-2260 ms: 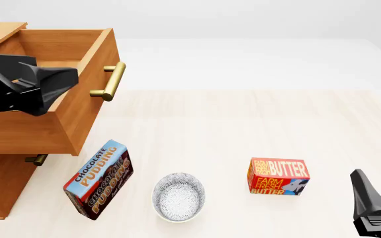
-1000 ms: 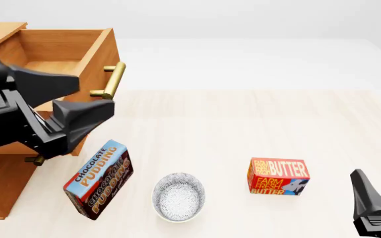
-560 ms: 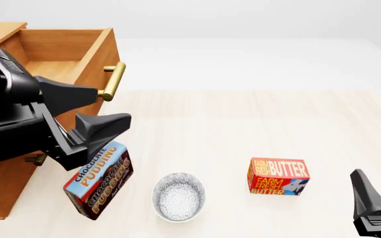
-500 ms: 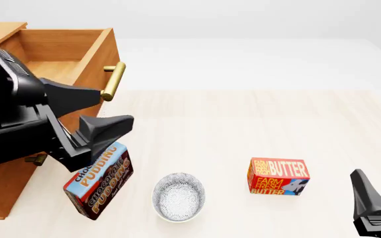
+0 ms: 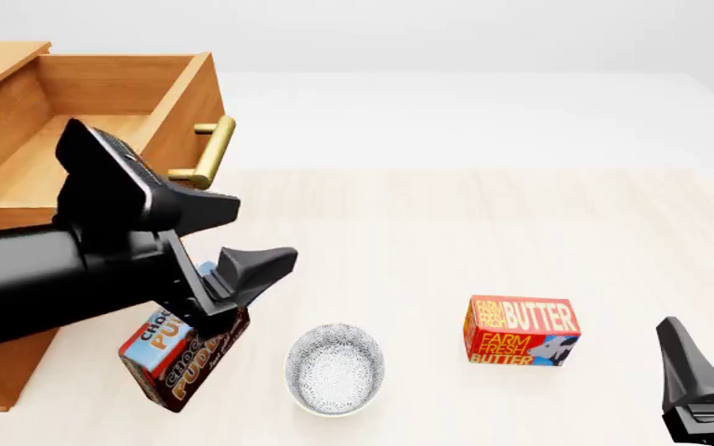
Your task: Put the bowl in the top drawer of the cabinet.
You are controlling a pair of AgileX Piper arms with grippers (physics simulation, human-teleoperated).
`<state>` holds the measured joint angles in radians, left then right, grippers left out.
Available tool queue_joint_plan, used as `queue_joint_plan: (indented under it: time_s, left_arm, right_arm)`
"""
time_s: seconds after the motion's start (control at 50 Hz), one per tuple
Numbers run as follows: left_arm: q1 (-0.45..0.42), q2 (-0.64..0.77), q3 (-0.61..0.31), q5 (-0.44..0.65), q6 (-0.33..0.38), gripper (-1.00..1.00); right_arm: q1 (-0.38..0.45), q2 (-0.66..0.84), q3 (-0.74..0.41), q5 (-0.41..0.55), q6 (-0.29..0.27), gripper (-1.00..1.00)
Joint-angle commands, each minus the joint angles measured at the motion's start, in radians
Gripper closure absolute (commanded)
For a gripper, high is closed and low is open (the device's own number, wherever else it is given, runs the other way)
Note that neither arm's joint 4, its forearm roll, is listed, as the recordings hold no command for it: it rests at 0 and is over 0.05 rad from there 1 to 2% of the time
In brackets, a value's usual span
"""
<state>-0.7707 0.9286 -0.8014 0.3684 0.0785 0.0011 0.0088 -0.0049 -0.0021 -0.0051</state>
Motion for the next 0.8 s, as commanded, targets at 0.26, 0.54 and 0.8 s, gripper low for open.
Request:
queue_joint_plan:
  time_s: [0.26, 0.54, 0.8]
  left_arm:
    - [-0.011, 0.037, 0.016, -0.032, -0.001, -1.00]
    - [-0.012, 0.092, 0.039, -0.053, -0.006, -1.00]
    - [0.029, 0.164, 0.045, -0.075, -0.034, -1.00]
  right_arm:
    - [0.001, -0.001, 0.001, 0.000, -0.001, -1.00]
    - [0.001, -0.001, 0.001, 0.000, -0.002, -1.00]
    - [0.000, -0.001, 0.001, 0.000, -0.001, -1.00]
